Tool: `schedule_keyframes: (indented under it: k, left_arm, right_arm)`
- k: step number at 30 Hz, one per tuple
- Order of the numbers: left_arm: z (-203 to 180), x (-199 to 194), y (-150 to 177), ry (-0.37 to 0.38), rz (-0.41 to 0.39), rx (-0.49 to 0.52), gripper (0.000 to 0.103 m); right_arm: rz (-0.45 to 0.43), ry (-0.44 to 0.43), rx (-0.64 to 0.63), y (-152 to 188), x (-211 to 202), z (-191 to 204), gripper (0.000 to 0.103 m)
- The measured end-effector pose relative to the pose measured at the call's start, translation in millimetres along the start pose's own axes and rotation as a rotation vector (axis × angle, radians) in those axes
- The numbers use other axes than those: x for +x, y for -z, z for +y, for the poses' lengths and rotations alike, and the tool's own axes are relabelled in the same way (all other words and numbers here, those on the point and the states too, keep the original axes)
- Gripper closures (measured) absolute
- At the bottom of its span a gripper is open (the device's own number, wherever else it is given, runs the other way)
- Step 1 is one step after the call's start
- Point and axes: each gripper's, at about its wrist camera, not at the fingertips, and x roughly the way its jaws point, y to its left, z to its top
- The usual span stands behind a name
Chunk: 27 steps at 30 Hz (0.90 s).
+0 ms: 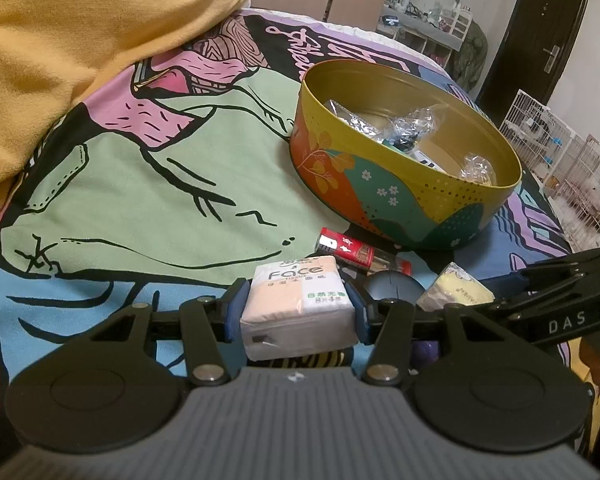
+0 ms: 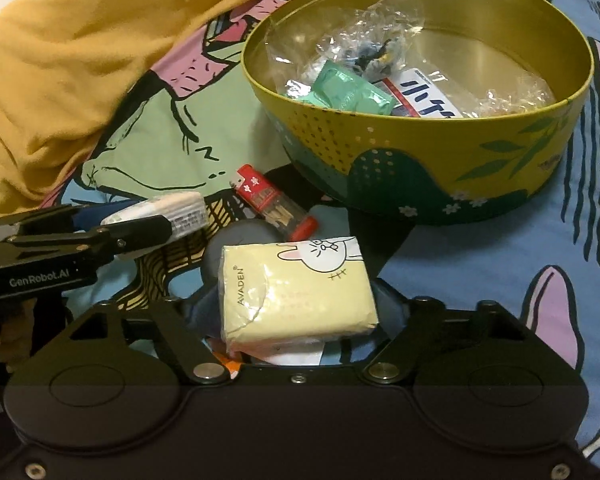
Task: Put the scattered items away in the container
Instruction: 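Grasp the yellow AVADEN tissue pack with the right tool while the left holds the Face pack, then carry the Face pack over the tin and open the left tool while the right holds the AVADEN pack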
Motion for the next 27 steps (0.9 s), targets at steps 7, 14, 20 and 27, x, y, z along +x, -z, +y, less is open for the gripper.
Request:
schedule_keyframes:
  k: [7, 14, 20, 27]
  left_arm:
    - [0.9, -0.7, -0.1, 0.002, -0.004, -0.005, 0.048]
    - [0.0, -1.0, 0.3, -0.002, -0.005, 0.004, 0.048]
    - [1.3, -2.8, -0.9, -0.004, -0.004, -0.011, 0.048]
    - [1.0, -8.0, -3.8, -0.016, -0.013, -0.012, 0.048]
  right_arm:
    - [-0.039, 0.053, 0.019, 9.8, -25.2, 0.3, 0.035]
    - [-0.111, 0.088, 0.057, 22.5, -72.6, -10.5, 0.035]
    - [-0.183, 0.184, 0.101, 33.3, -102.2, -29.1, 0.035]
    - [-0.238, 0.206, 0.182, 46.3, -109.5, -52.1, 0.035]
